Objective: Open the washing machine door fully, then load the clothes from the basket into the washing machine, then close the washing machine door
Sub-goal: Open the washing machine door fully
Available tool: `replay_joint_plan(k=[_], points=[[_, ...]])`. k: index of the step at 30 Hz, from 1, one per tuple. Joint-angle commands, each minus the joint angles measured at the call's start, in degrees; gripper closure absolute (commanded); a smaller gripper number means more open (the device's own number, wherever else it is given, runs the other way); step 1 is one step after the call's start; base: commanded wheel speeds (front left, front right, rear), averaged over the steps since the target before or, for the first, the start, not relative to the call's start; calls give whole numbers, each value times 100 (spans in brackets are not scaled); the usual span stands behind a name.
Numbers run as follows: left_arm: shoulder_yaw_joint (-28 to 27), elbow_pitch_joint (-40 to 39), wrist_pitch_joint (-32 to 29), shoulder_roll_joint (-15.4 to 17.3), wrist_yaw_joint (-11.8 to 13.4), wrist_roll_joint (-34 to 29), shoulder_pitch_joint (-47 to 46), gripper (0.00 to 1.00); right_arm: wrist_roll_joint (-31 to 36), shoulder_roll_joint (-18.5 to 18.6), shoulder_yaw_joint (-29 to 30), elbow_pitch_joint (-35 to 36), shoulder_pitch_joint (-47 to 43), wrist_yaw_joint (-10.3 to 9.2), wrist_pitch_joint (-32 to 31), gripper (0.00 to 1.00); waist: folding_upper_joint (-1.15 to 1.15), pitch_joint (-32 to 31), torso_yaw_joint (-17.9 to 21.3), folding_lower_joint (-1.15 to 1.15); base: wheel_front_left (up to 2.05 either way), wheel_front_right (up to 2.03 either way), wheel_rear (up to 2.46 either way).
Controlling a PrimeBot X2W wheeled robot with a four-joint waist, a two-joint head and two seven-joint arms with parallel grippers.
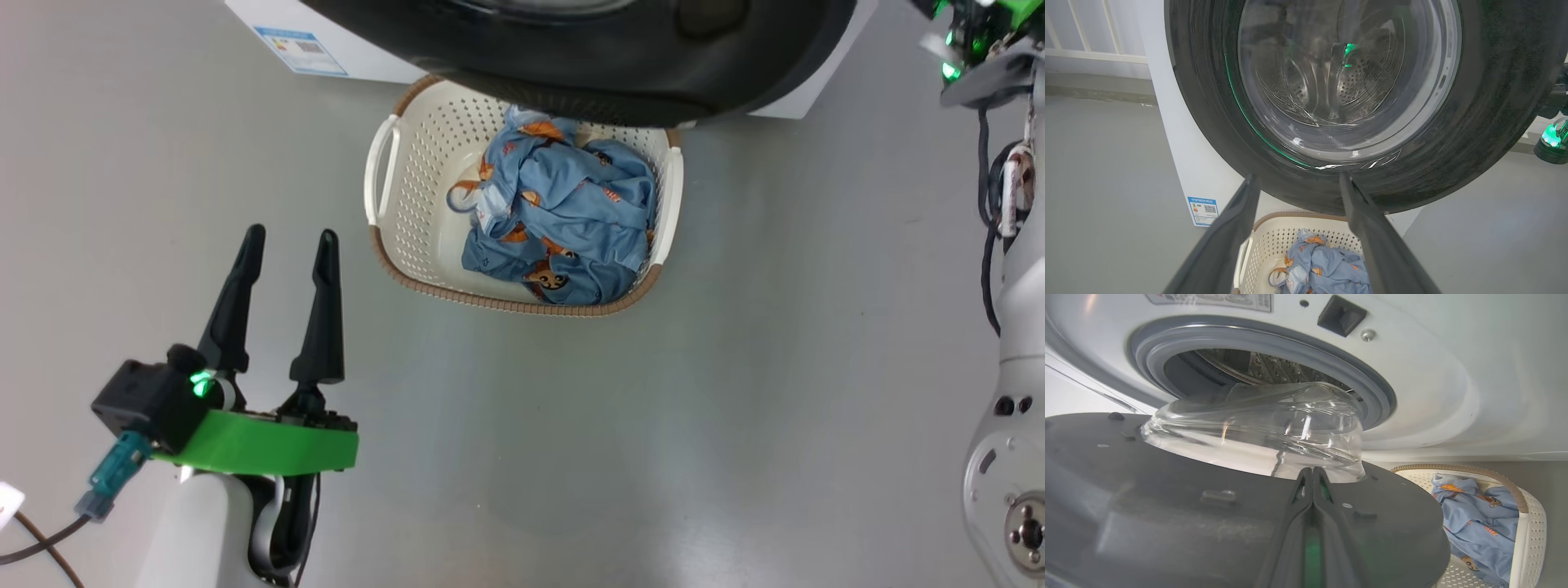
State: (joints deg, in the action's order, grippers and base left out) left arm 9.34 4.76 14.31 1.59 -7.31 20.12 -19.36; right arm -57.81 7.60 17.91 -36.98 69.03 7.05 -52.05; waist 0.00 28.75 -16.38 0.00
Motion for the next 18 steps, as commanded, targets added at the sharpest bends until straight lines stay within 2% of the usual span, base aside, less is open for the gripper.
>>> replay_joint_plan(k=[1, 8, 18], points=[[-211, -139, 69, 129, -18, -75, 54, 0, -134, -471, -333, 232, -11, 44, -192, 100, 0, -50, 15, 0, 0, 0, 0], [-195, -152, 69, 129, -18, -121, 140, 0, -667, -471, -768, 932, -517, 44, -281, 100, 0, -227, 41, 0, 0, 0, 0], [-229, -143, 69, 129, -18, -181, 246, 0, -992, -472, -1152, 1110, -1081, 44, -626, 100, 0, -462, 60, 0, 0, 0, 0]])
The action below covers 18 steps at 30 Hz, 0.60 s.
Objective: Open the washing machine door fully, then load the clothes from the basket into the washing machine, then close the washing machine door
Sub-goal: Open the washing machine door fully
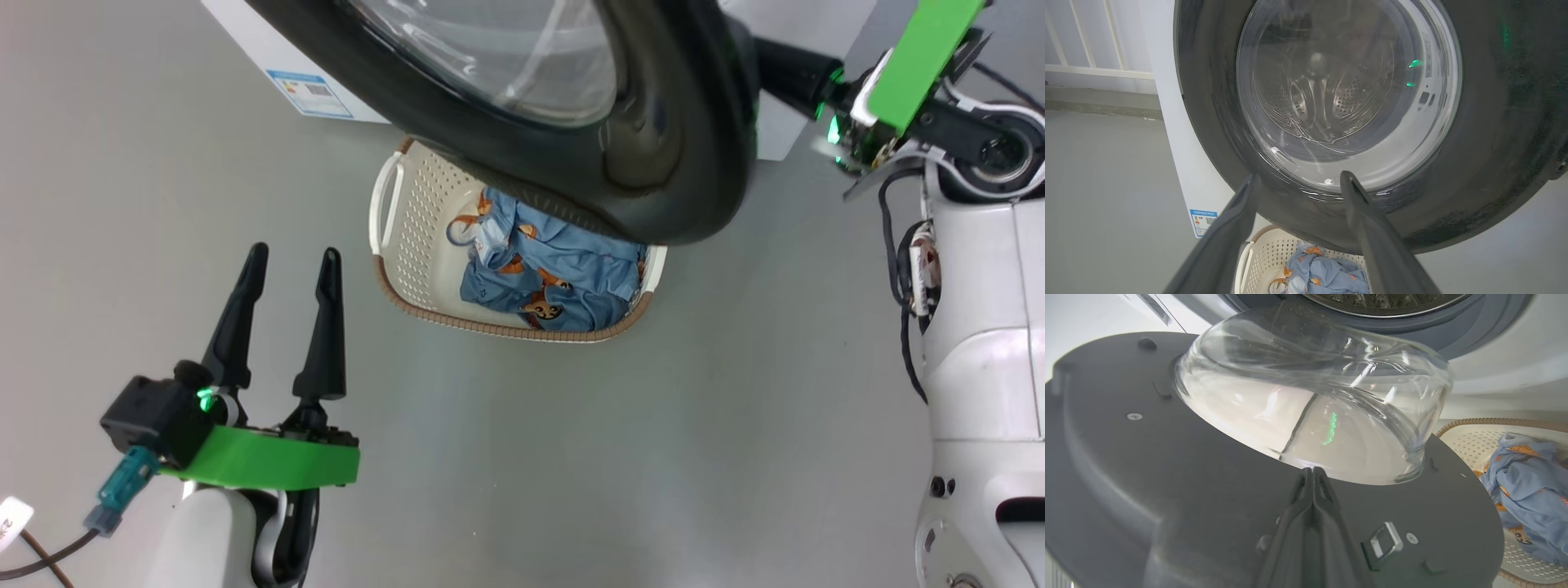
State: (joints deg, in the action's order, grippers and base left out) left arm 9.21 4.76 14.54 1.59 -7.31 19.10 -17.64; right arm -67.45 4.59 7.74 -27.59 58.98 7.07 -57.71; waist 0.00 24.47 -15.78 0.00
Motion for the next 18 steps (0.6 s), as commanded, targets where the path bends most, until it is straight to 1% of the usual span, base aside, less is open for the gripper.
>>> replay_joint_plan(k=[1, 4, 10, 17, 18], points=[[-217, -143, 46, 129, -18, -88, 86, 0, -48, -171, -174, 175, -133, 42, -124, 100, 0, -66, -3, 0, 0, 0, 0], [-219, -142, 46, 129, -18, -119, 127, 0, -161, -171, -348, 187, -327, 42, -346, 100, 0, -167, -9, 0, 0, 0, 0], [-227, -137, 46, 129, -18, -167, 217, 0, -375, -171, -886, 334, -755, 42, -654, 100, 0, -352, -27, 0, 0, 0, 0], [-251, -130, 46, 129, -18, -191, 313, 0, -868, -171, -1615, 512, -1072, 42, -600, 100, 0, -513, -67, 0, 0, 0, 0], [-251, -130, 46, 129, -18, -191, 313, 0, -868, -171, -1615, 512, -1072, 42, -600, 100, 0, -513, -67, 0, 0, 0, 0]])
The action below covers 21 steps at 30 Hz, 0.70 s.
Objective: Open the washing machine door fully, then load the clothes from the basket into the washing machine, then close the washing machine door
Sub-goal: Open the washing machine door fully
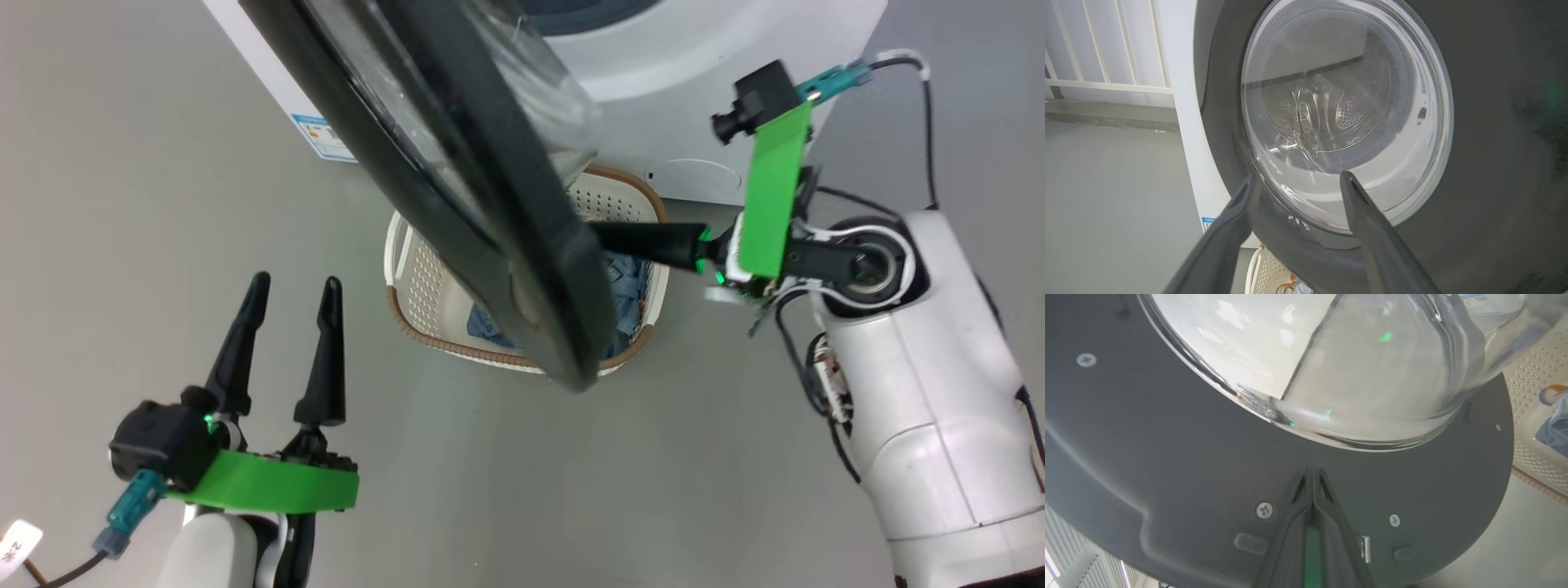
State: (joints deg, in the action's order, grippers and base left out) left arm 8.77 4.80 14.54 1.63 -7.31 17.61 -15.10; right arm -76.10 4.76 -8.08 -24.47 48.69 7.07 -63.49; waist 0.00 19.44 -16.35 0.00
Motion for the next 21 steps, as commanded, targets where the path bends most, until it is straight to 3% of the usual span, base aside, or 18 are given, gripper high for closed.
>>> replay_joint_plan(k=[1, 10, 21], points=[[-211, -131, 46, 125, -18, -47, 73, 0, -88, -188, -156, 213, -71, 42, 9, 100, 0, -29, -17, 0, 0, 0, 0], [-311, -56, 46, 125, -18, -79, 171, 0, -925, -188, -1402, 224, -221, 42, 494, 100, 0, -199, -73, 0, 0, 0, 0], [-472, 99, 46, 125, -18, -88, 245, 0, -1665, -188, -2450, 137, -206, 42, 1206, 100, 0, -299, -67, 0, 0, 0, 0]])
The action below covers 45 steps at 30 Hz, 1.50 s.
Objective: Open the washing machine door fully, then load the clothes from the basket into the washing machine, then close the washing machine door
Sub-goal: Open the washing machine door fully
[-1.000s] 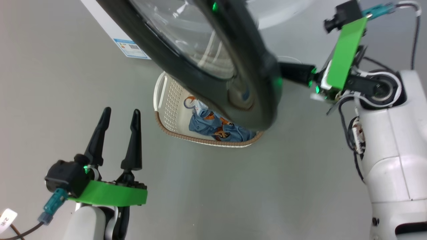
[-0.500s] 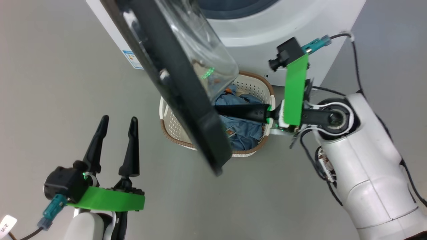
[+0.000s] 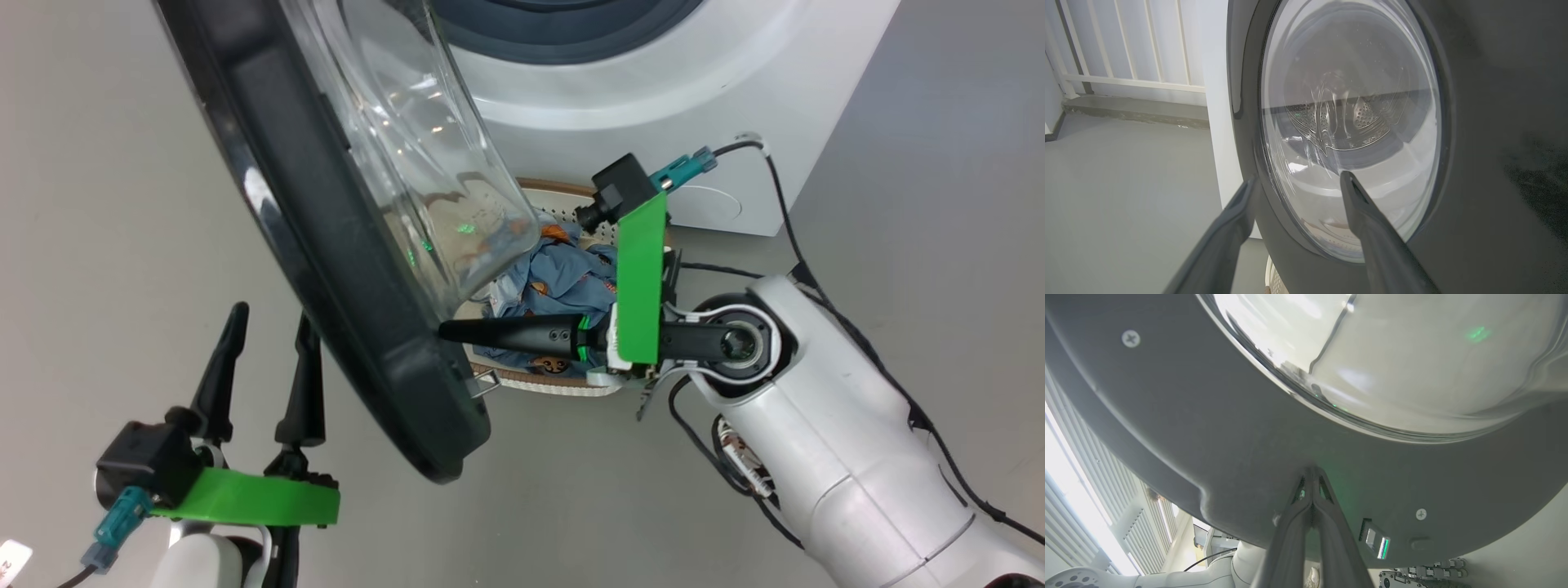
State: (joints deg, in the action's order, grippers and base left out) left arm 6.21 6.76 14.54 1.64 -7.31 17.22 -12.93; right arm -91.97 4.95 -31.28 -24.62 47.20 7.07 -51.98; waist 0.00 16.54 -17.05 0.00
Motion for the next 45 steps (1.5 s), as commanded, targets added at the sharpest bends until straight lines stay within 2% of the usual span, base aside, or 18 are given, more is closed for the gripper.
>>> replay_joint_plan(k=[1, 10, 27, 45], points=[[-225, -88, 46, 124, -18, -48, 31, 0, -121, -207, -210, 144, -58, 42, 117, 100, 0, -15, 6, 0, 0, 0, 0], [-302, -3, 46, 123, -18, -62, 80, 0, -464, -207, -629, 69, -95, 42, 602, 100, 0, -154, 63, 0, 0, 0, 0], [-685, 159, 46, 123, -18, -281, 557, 0, -882, 74, -494, 274, -822, 42, 1266, 100, 0, -791, 539, 0, 0, 0, 0], [-1149, 55, 46, 124, -18, -507, 1059, 0, -1335, 482, -426, 1045, -2071, 42, 2092, 100, 0, -1230, 1203, 0, 0, 0, 0]])
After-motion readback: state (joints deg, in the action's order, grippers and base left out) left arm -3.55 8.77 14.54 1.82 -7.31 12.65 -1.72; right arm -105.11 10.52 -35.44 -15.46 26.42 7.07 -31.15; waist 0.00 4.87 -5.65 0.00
